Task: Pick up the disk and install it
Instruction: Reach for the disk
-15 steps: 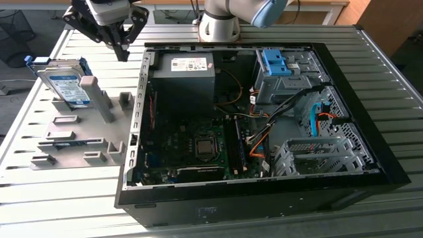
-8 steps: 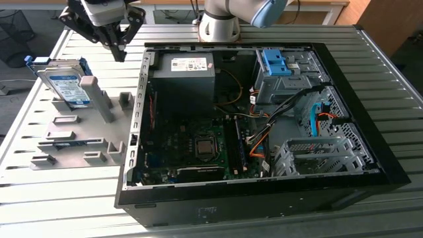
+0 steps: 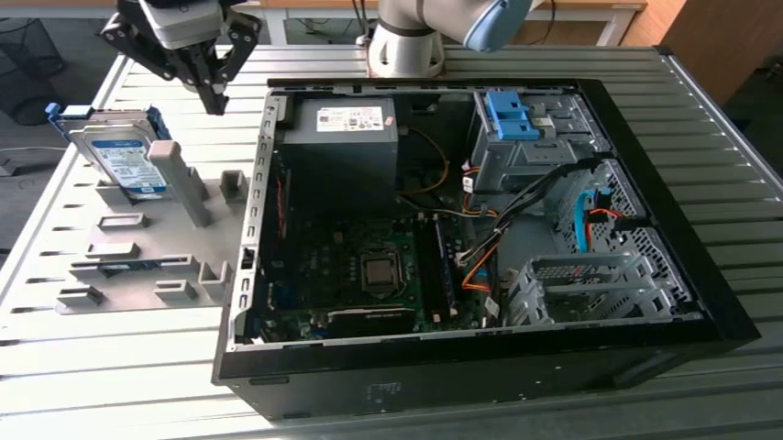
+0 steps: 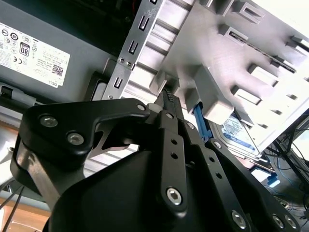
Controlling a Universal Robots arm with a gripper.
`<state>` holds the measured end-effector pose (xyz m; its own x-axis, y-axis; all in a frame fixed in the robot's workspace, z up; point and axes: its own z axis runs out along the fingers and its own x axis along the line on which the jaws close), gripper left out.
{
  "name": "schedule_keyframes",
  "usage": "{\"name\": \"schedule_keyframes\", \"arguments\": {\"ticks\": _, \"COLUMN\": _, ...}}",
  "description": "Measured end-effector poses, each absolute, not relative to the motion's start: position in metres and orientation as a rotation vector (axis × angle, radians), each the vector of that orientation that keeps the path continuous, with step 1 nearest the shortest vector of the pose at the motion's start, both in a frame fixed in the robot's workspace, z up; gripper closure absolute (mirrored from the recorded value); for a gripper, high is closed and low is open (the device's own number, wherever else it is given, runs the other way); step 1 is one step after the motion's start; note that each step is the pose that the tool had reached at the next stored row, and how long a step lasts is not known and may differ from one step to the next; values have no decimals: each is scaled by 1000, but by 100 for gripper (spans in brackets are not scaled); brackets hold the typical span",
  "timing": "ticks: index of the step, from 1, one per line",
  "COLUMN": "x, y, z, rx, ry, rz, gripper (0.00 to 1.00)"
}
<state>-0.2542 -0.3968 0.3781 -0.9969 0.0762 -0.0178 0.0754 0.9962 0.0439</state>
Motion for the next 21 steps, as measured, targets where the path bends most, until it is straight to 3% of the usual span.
{"name": "schedule_keyframes", "arguments": {"ticks": 21, "x": -257, "y": -390, "z": 378, "rx": 118, "ry": 3119, "rz": 67, "gripper": 89}}
